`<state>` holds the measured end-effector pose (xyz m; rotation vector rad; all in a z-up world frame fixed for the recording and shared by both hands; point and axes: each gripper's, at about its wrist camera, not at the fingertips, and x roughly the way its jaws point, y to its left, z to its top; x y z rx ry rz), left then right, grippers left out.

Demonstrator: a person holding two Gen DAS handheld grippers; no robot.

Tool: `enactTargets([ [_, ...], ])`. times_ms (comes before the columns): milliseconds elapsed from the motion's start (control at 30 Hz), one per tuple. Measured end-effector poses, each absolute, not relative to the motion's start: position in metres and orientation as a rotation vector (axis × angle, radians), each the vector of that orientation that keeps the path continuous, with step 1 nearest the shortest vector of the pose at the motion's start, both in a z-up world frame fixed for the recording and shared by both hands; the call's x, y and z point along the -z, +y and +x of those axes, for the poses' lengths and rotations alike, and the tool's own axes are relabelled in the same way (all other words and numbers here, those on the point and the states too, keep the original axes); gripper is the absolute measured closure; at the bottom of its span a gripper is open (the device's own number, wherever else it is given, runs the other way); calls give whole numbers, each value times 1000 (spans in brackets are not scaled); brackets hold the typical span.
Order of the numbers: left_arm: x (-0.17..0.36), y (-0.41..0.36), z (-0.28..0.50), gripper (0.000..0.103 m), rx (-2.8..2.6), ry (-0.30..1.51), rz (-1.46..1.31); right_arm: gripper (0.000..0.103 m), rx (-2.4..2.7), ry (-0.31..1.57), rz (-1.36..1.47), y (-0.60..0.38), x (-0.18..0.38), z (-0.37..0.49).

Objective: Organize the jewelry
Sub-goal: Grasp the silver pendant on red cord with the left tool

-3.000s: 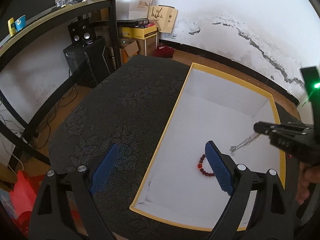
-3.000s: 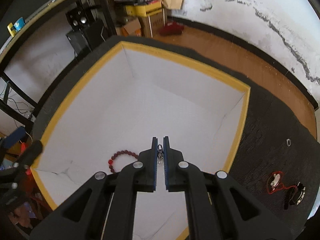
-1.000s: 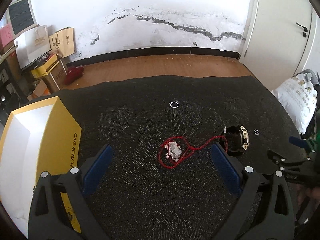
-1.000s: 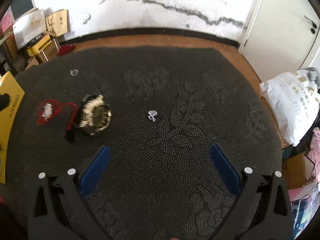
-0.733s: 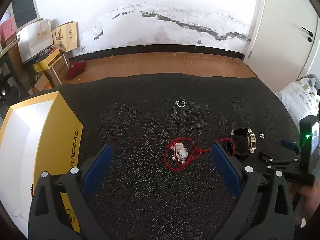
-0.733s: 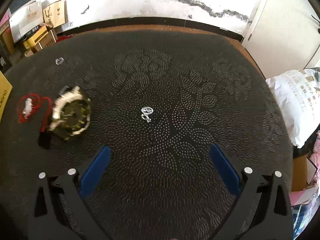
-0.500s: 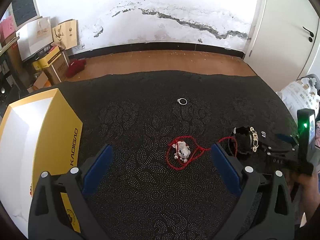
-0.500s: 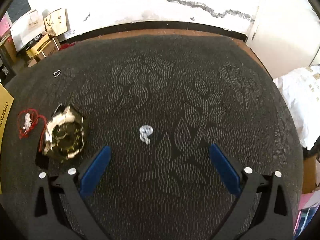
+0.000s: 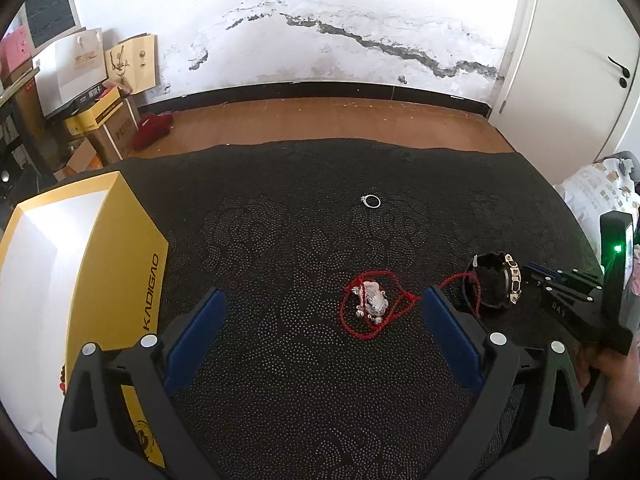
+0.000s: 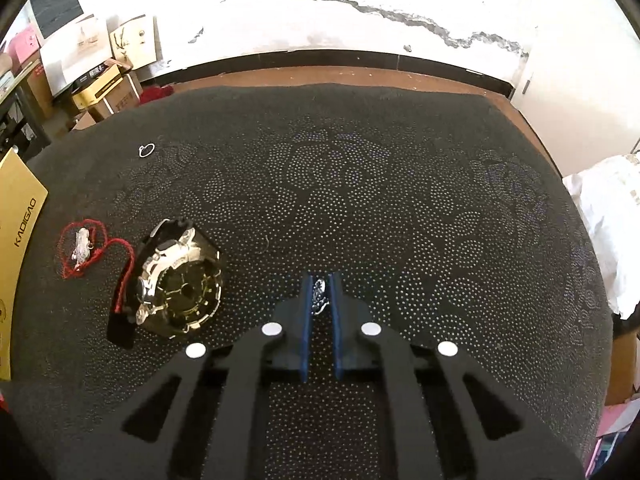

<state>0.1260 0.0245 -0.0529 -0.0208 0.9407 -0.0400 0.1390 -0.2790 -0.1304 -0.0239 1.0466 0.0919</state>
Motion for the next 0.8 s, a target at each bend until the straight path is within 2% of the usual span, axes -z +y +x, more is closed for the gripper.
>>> enactTargets([
  [300,71,21,130,7,52,992,13,94,-63,1006,18,-284,100,137],
  [800,140,-12,157,7,111,1072,47,94,-71,995,67,-302,95,134],
])
